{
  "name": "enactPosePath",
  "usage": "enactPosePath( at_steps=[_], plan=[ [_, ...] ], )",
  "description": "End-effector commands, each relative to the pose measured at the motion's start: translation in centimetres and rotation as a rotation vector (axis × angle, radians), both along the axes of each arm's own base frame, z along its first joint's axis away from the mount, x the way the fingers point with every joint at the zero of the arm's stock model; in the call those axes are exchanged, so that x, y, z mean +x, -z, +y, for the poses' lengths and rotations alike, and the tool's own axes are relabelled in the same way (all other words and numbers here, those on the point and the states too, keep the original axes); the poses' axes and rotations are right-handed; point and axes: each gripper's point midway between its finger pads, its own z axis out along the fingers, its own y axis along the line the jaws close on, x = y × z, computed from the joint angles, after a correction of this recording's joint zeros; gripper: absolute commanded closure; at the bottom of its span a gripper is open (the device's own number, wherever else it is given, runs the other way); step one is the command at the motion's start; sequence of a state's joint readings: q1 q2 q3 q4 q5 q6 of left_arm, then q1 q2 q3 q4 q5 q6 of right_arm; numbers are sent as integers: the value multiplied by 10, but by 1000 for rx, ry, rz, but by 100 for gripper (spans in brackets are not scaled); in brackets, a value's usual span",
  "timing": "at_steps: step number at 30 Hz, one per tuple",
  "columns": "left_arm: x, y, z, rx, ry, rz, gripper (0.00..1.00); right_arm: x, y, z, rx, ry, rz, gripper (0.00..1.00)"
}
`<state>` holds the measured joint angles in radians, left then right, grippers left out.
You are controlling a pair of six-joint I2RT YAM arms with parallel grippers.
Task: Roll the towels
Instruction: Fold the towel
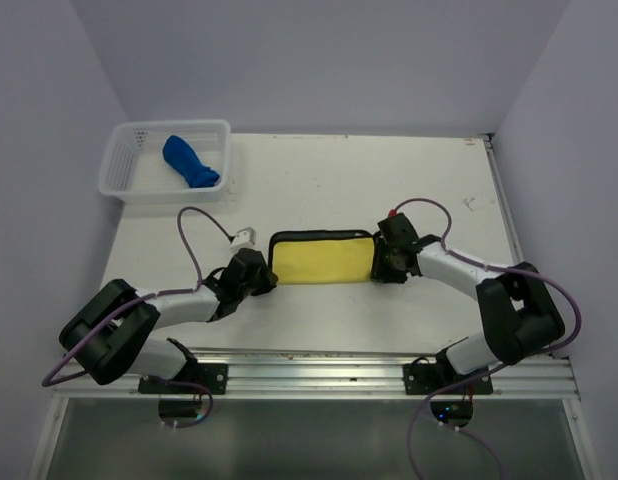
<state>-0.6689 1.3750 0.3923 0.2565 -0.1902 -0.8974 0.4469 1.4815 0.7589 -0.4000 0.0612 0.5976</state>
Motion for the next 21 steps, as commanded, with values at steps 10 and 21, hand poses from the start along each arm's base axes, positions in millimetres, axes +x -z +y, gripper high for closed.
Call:
enactPosePath(
  at_steps=[10,21],
  plan=[
    [-39,42,20,126,66,144,99,8,-40,1,35,-39,-106,46],
    [-38,45,15,134,98,157,100,19,-5,0,-21,-2,-8,56]
  ],
)
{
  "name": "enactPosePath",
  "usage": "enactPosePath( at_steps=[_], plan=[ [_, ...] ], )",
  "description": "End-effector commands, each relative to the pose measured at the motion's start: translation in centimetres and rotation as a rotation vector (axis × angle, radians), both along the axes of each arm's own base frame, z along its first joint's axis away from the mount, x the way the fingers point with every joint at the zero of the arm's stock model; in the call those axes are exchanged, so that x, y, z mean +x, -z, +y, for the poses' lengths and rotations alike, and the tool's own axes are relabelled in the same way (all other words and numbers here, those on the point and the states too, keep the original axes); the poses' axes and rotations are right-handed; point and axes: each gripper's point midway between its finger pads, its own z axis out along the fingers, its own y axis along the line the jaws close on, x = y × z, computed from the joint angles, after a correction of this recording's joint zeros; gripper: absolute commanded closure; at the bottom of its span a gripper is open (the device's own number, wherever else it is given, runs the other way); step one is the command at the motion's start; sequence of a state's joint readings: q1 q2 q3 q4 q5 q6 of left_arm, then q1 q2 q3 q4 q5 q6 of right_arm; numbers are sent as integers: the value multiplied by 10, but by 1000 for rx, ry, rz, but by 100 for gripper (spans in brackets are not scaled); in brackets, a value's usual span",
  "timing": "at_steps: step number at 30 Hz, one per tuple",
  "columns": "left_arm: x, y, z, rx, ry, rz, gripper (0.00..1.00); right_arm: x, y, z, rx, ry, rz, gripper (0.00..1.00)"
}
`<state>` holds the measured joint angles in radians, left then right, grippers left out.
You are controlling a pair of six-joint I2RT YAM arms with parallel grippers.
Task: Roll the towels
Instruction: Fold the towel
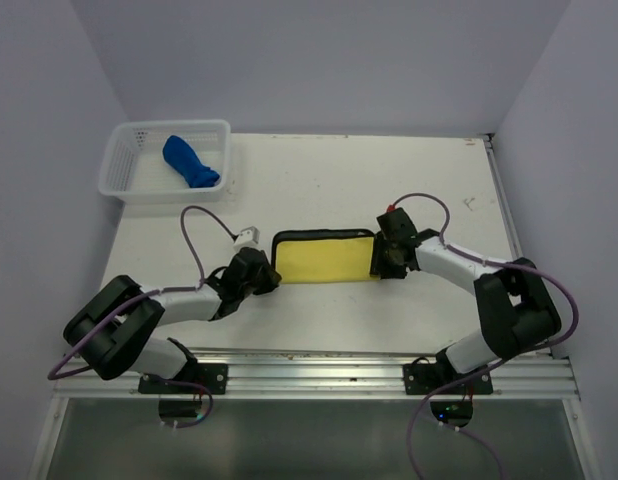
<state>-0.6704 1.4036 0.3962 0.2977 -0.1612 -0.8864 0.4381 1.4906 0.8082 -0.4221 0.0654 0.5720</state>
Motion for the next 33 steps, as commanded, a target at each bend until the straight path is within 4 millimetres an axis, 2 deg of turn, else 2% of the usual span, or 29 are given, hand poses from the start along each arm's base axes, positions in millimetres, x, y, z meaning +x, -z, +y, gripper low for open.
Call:
enactPosePath(
  at_steps=[1,3,9,13,15,17,21,24,28,33],
  plan=[
    [-39,44,23,156,68,159,100,8,7,1,-11,9,17,59],
    [-39,45,23,160,69,159,99,4,15,-2,-22,18,38,62],
    [-39,46,22,161,73,164,99,-8,26,-11,-47,39,62,62],
    [-36,44,23,173,69,161,99,-12,29,-10,-42,34,73,83],
    [-32,38,22,176,69,144,93,-11,26,-10,-44,21,65,90],
    [-28,31,21,188,94,111,87,-4,11,-14,-72,11,36,100],
    [-16,1,22,216,105,37,78,-1,-24,-26,-125,-41,-44,100],
    [-9,-20,22,198,93,-26,73,-12,-34,-41,-201,-61,-17,100],
    [-6,-28,14,161,93,-27,72,-18,-34,-52,-234,-50,-36,100],
    [-10,-15,6,124,101,19,74,-24,-35,-54,-231,-54,-47,100]
  ],
)
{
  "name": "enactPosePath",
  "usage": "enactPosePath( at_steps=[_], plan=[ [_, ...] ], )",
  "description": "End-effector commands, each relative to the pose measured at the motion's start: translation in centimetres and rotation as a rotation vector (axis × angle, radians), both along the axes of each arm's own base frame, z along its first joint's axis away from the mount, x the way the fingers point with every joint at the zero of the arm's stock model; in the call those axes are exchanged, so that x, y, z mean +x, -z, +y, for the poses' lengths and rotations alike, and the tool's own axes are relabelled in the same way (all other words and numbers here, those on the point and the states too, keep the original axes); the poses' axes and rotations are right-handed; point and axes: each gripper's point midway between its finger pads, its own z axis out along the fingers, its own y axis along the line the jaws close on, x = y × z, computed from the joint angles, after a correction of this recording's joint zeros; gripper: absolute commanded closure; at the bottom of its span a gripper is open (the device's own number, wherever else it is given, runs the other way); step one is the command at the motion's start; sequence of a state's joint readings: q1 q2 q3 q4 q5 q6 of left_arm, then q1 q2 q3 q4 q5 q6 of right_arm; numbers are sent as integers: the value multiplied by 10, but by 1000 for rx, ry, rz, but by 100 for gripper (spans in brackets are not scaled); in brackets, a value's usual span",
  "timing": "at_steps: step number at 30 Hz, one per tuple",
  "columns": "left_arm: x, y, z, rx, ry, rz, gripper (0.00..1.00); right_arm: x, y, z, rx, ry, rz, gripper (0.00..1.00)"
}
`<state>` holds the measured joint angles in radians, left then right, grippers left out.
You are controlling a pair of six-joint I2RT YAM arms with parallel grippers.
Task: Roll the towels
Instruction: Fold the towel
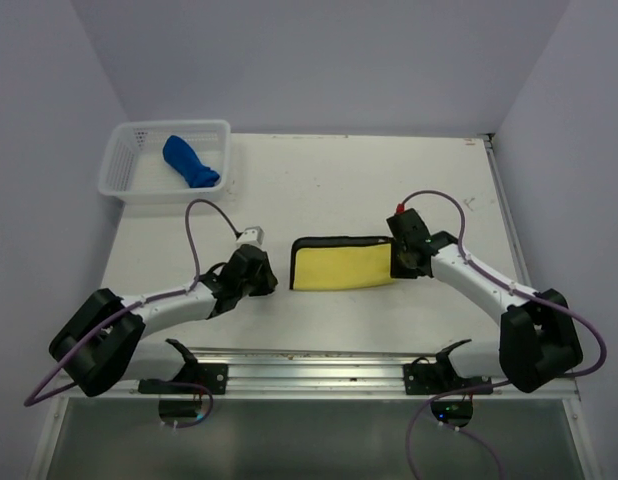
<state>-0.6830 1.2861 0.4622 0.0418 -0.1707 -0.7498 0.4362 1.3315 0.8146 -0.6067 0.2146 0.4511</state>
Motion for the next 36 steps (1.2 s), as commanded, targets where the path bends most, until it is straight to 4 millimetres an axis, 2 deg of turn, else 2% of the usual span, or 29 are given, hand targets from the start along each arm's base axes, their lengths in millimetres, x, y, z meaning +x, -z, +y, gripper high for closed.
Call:
enactPosePath(
  at_steps=[1,3,6,11,16,25,36],
  plan=[
    [1,3,-11,-27,17,27,82,-6,-5,-11,-43,-10,0,100],
    [0,8,-17,-48,34,38,86,-6,-7,-6,-18,-21,-2,100],
    [0,8,-25,-92,55,33,87,-1,-12,13,40,-62,-20,100],
    [6,2,-34,-114,83,14,87,9,-27,34,33,-97,-60,100],
    [3,9,-40,-112,117,42,87,18,-40,59,36,-143,-75,100],
    [-8,17,-42,-150,130,71,86,25,-41,109,54,-231,-59,100],
    [-8,16,-43,-159,139,66,86,26,-45,163,87,-329,-43,100]
  ],
)
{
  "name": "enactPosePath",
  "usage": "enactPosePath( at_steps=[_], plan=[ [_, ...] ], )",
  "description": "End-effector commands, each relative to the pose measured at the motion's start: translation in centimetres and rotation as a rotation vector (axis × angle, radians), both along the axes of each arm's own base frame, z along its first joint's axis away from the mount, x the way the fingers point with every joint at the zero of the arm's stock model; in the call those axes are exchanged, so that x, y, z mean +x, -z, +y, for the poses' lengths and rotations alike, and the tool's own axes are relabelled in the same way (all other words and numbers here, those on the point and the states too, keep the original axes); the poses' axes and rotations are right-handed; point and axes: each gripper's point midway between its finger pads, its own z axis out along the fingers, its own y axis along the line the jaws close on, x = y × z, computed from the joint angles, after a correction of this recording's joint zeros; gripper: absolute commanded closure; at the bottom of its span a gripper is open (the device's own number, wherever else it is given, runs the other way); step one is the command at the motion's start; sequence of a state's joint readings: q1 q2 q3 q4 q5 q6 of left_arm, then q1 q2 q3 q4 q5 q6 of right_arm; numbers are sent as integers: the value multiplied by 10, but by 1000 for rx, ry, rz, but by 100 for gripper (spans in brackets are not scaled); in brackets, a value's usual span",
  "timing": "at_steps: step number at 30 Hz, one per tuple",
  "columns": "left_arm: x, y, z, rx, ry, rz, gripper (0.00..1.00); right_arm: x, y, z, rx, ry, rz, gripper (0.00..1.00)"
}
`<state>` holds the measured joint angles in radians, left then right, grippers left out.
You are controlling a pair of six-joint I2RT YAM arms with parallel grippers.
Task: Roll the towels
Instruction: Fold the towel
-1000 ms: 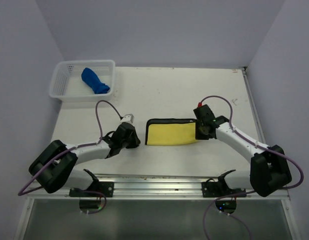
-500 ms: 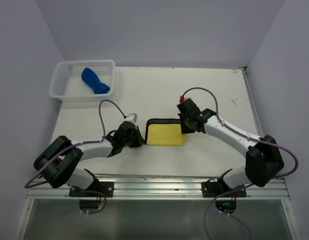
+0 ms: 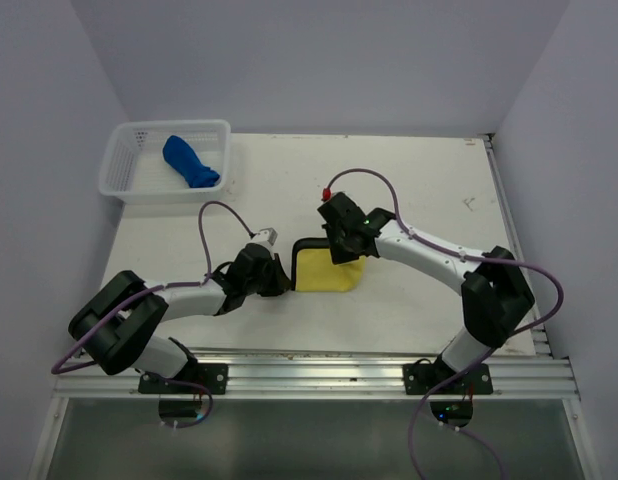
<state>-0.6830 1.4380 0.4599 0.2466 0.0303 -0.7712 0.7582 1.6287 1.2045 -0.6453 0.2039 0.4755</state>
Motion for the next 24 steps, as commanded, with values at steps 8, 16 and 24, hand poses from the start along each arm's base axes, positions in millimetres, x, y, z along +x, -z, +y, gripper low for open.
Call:
enactPosePath(
  at_steps=[8,16,24],
  plan=[
    [-6,3,1,-12,1,7,85,-6,-9,55,68,-89,31,100],
    [-7,5,3,-8,-2,10,85,-18,-5,83,110,-140,61,100],
    [-7,6,2,-12,5,12,84,-25,2,100,137,-167,85,100]
  ],
)
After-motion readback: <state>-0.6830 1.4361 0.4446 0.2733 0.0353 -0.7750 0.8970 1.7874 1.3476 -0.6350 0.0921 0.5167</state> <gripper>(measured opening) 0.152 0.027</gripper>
